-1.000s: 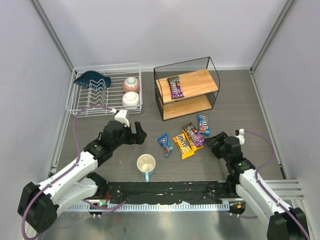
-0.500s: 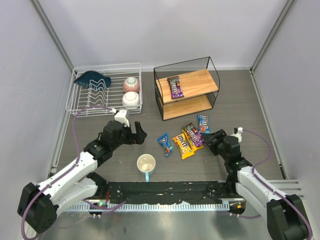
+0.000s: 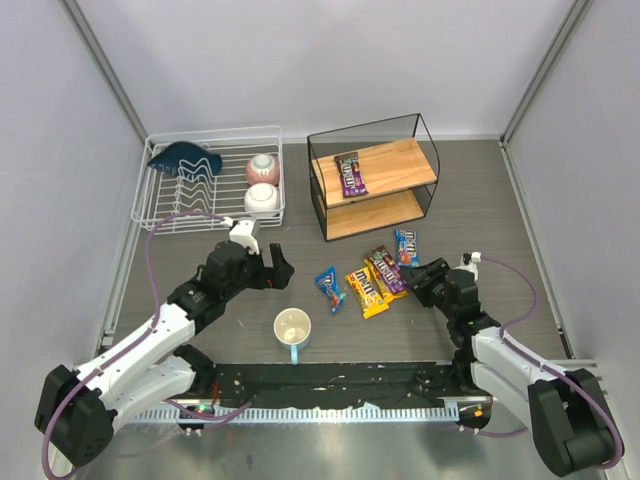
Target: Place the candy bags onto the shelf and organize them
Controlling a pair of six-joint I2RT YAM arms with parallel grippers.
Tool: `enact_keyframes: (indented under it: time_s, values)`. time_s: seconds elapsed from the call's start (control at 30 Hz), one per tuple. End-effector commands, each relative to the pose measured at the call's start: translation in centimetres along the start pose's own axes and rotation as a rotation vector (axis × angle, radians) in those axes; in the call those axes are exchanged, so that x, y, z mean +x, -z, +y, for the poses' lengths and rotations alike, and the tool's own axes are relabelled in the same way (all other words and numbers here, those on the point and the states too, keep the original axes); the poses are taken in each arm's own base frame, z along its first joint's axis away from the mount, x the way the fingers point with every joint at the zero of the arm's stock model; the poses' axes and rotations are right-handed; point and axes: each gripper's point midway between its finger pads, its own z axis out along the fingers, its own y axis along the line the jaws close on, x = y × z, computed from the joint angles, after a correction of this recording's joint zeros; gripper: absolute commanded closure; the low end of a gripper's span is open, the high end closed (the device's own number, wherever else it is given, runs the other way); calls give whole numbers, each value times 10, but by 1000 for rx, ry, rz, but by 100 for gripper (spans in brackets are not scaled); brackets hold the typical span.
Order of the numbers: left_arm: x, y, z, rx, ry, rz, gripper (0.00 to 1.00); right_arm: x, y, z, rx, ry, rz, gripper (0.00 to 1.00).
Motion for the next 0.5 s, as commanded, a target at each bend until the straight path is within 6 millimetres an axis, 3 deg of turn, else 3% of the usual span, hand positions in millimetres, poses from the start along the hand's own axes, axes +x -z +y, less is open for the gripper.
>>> enact_keyframes:
  time_s: [0.0, 0.2, 0.47]
  values:
    - [-15, 3, -10, 39, -14, -46, 0, 11, 1, -8, -11, -9, 28, 49]
    - [-15, 3, -10, 39, -12, -46, 0, 14, 0, -9, -10, -8, 45, 53]
    - [-13, 2, -10, 37, -14, -42, 0, 14, 0, -7, -20, -13, 47, 85]
